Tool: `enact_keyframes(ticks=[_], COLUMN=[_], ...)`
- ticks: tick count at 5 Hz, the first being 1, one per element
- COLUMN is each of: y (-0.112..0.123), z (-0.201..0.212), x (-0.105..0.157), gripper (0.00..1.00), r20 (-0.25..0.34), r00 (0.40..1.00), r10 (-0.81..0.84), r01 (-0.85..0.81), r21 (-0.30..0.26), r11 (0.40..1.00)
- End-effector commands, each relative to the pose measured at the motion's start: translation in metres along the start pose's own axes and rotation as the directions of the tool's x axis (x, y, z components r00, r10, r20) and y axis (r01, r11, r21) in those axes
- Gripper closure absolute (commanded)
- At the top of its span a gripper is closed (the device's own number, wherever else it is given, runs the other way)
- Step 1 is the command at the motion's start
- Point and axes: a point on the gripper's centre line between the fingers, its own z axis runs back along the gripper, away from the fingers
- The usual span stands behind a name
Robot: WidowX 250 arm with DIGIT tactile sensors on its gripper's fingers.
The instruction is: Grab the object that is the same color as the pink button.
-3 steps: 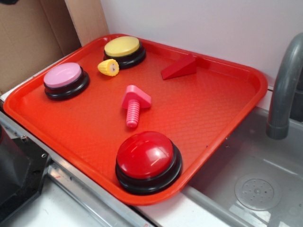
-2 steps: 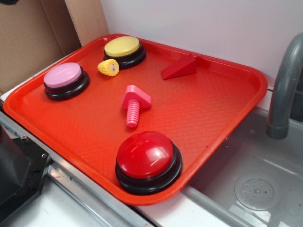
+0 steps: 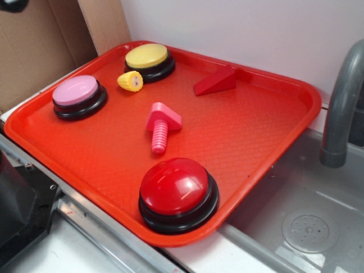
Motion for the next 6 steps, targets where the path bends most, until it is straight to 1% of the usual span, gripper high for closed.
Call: enact_keyframes(ticks=[1, 2, 3, 4, 5, 6], y=[-0.023, -0.023, -0.021, -0.016, -0.014, -0.011], z=[-0.044, -0.075, -0.111, -0.152, -0.182, -0.201], x=[0.024, 0.035, 0.051, 0.065, 0.072, 0.072], gripper=[0.0, 0.0, 0.0, 0.0, 0.0, 0.0], r20=[0.114, 0.189, 0.205, 0.244, 0.235, 0.193], r00=[0.953, 0.891, 0.863, 0.846, 0.834, 0.834], r10=[0.281, 0.413, 0.461, 0.475, 0.499, 0.517], r01=[-0.288, -0.423, -0.478, -0.491, -0.515, -0.527], r21=[0.047, 0.01, 0.038, 0.007, 0.012, 0.001], r11=[0.956, 0.906, 0.878, 0.871, 0.857, 0.85])
